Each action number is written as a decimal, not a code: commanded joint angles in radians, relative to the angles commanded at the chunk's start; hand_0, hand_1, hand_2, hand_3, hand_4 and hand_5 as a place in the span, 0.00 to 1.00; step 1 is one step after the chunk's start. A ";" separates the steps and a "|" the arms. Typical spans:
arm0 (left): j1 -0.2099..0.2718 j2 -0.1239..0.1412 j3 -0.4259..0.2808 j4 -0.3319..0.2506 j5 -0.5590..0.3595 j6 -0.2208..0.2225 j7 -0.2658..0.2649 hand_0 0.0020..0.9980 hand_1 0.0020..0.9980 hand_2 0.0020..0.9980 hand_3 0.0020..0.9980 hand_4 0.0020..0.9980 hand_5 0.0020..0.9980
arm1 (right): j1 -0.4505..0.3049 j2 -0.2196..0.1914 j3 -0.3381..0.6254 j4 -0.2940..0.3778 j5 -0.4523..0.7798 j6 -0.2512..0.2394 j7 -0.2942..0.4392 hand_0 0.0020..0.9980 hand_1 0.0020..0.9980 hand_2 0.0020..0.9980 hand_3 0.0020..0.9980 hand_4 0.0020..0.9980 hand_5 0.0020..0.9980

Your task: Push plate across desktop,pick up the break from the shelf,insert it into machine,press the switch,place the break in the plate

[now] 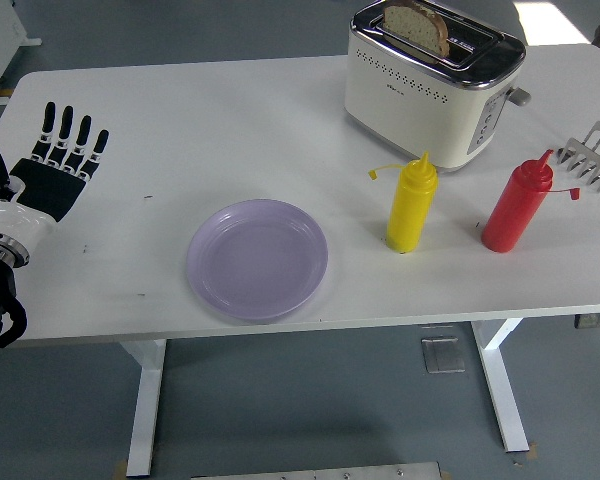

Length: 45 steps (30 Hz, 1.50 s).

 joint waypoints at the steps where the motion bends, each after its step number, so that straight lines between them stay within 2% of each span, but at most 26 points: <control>1: 0.002 -0.001 -0.002 -0.003 -0.002 0.000 0.001 0.79 0.72 0.66 0.68 0.75 1.00 | -0.023 -0.021 0.026 0.025 -0.016 0.011 0.007 0.42 0.53 0.64 0.59 0.15 0.00; 2: 0.004 -0.002 -0.005 -0.006 -0.004 0.000 0.001 0.79 0.72 0.66 0.68 0.75 1.00 | -0.042 -0.040 0.046 0.045 -0.031 0.023 0.017 0.40 0.47 0.61 0.54 0.08 0.00; 5: 0.011 -0.005 -0.014 -0.013 -0.009 0.000 0.003 0.79 0.72 0.66 0.68 0.75 1.00 | -0.104 -0.097 0.110 0.100 -0.072 0.056 0.040 0.40 0.47 0.61 0.54 0.08 0.00; 7: 0.015 -0.006 -0.019 -0.018 -0.012 0.000 0.003 0.79 0.72 0.66 0.68 0.75 1.00 | -0.144 -0.123 0.143 0.113 -0.106 0.086 0.056 0.40 0.47 0.61 0.54 0.08 0.00; 8: 0.016 -0.007 -0.021 -0.019 -0.013 0.000 0.004 0.79 0.72 0.66 0.68 0.77 1.00 | -0.162 -0.131 0.152 0.116 -0.117 0.099 0.061 0.41 0.41 0.58 0.49 0.08 0.00; 12: 0.019 -0.011 -0.025 -0.025 -0.015 0.000 0.005 0.79 0.72 0.66 0.68 0.77 1.00 | -0.226 -0.143 0.156 0.110 -0.179 0.143 0.093 0.41 0.41 0.58 0.49 0.08 0.00; 17: 0.018 -0.015 -0.025 -0.026 -0.015 0.000 0.005 0.80 0.72 0.66 0.67 0.77 1.00 | -0.265 -0.123 0.136 0.071 -0.256 0.153 0.143 0.41 0.40 0.58 0.49 0.07 0.00; 27: 0.016 -0.020 -0.022 -0.016 -0.014 0.000 0.003 0.80 0.72 0.66 0.67 0.77 1.00 | -0.260 -0.061 0.038 -0.071 -0.350 0.112 0.218 0.40 0.40 0.58 0.49 0.05 0.00; 33: 0.016 -0.020 -0.021 -0.014 -0.014 0.000 0.003 0.80 0.72 0.66 0.67 0.77 1.00 | -0.249 -0.037 -0.014 -0.134 -0.371 0.095 0.237 0.40 0.40 0.58 0.49 0.05 0.00; 45: 0.016 -0.021 -0.022 -0.012 -0.013 0.000 0.001 0.80 0.72 0.66 0.67 0.78 1.00 | -0.241 -0.014 -0.079 -0.219 -0.387 0.068 0.261 0.39 0.39 0.58 0.49 0.06 0.00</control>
